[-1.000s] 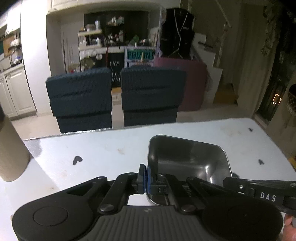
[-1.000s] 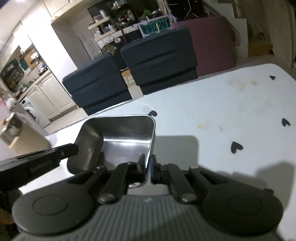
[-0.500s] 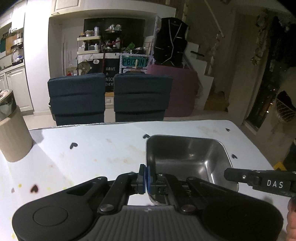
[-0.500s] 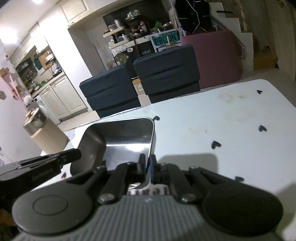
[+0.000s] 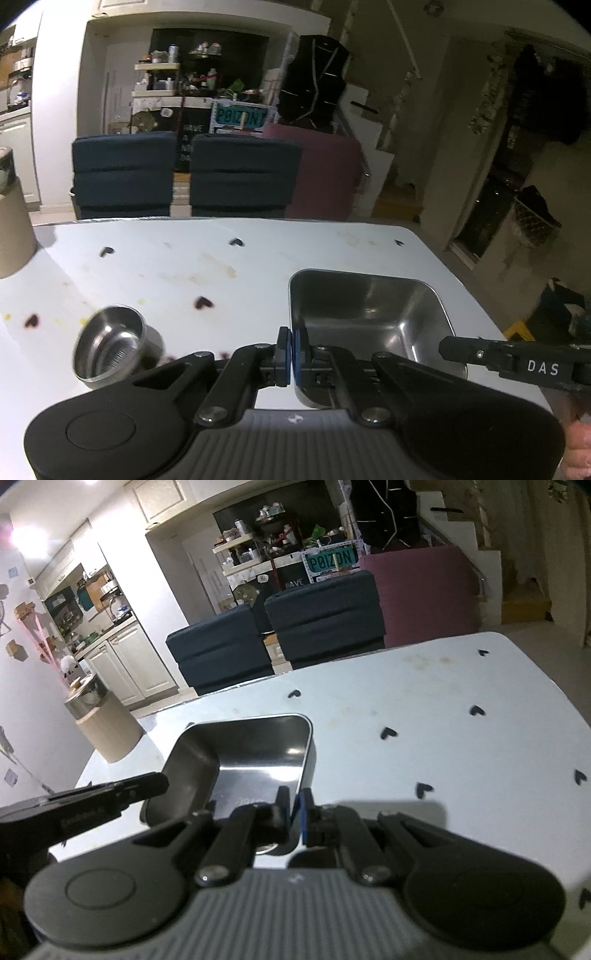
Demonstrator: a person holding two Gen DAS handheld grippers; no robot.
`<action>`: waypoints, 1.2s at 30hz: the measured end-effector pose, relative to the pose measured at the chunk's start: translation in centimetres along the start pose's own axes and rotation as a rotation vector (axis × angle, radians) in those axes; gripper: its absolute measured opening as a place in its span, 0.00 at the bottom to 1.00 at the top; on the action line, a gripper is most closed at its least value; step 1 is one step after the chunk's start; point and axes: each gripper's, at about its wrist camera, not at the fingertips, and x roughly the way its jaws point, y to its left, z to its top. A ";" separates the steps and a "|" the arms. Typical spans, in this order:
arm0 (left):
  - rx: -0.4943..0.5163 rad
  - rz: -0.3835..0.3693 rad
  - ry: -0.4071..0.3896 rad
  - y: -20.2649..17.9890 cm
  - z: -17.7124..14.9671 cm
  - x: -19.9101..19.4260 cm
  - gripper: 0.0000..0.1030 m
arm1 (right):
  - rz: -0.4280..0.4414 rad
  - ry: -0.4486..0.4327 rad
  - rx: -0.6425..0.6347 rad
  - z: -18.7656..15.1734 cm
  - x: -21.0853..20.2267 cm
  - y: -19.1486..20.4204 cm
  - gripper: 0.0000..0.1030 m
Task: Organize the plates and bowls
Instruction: 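Lift the small steel dish with both grippers and carry it toward the bowls, then lower the small steel dish toward the table beside the nested bowls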
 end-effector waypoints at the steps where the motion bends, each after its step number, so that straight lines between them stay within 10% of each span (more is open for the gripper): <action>1: 0.003 -0.009 0.006 -0.4 -0.3 0.1 0.02 | -0.006 0.000 -0.002 -0.2 -0.3 -0.4 0.06; 36: 0.135 -0.019 0.295 -3.7 -7.1 6.2 0.07 | -0.149 0.185 -0.080 -3.6 2.2 -2.9 0.05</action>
